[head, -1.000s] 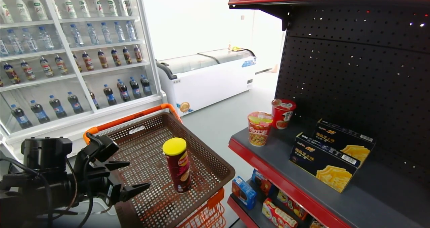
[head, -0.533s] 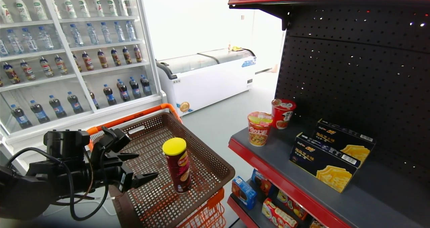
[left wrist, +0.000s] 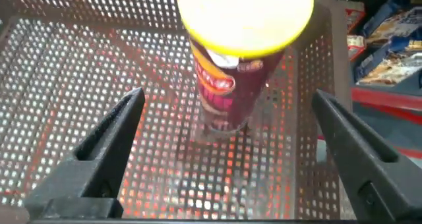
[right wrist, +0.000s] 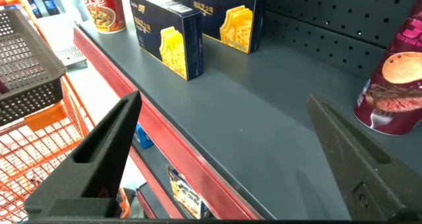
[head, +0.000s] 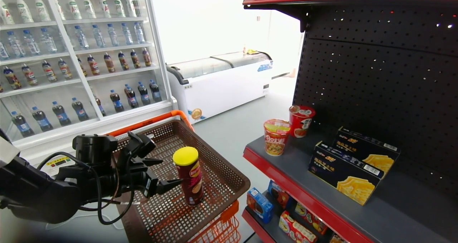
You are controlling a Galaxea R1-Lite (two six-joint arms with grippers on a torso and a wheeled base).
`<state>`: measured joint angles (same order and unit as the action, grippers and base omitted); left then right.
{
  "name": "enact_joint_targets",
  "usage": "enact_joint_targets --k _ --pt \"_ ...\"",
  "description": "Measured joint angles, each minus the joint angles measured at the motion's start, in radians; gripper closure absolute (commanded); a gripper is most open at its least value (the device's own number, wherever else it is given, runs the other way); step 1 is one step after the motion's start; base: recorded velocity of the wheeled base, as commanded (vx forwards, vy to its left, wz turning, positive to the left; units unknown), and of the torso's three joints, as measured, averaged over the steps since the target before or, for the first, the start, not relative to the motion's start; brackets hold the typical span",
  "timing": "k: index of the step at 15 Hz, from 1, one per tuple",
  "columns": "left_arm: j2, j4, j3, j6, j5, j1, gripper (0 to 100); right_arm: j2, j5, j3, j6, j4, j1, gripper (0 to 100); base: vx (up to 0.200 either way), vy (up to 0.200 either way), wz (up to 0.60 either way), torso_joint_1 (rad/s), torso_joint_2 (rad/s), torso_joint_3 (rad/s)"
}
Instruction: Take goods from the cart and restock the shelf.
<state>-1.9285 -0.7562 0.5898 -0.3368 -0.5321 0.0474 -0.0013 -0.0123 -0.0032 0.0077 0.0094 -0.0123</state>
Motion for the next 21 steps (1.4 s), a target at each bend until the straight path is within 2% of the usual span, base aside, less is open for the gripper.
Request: enact_joint_targets --k 3,5,8,10,14,21 --pt "-0.050 -0.166 -0.016 0.025 0.019 0.021 0 0.000 0.000 0.000 0.000 0.000 0.000 0 0.000 0.000 0.00 0.000 0.00 0.000" --pt "-0.078 -0.234 -0.056 0.031 0.038 0.026 0 0.000 0.000 0.000 0.000 0.000 0.000 0 0.000 0.000 0.00 0.000 0.00 0.000" --pt "-0.114 -0.382 -0.129 0.118 0.041 0.045 0 0.000 0.000 0.000 0.000 0.000 0.000 0 0.000 0.000 0.00 0.000 0.00 0.000" --pt "-0.146 -0.489 -0.156 0.150 0.043 0.067 0 0.000 0.000 0.000 0.000 0.000 0.000 0 0.000 0.000 0.00 0.000 0.00 0.000" --pt "-0.211 -0.584 -0.180 0.151 0.047 0.090 0 0.000 0.000 0.000 0.000 0.000 0.000 0 0.000 0.000 0.00 0.000 0.00 0.000" --pt "-0.304 -0.640 -0.167 0.152 0.053 0.084 0 0.000 0.000 0.000 0.000 0.000 0.000 0 0.000 0.000 0.00 0.000 0.00 0.000"
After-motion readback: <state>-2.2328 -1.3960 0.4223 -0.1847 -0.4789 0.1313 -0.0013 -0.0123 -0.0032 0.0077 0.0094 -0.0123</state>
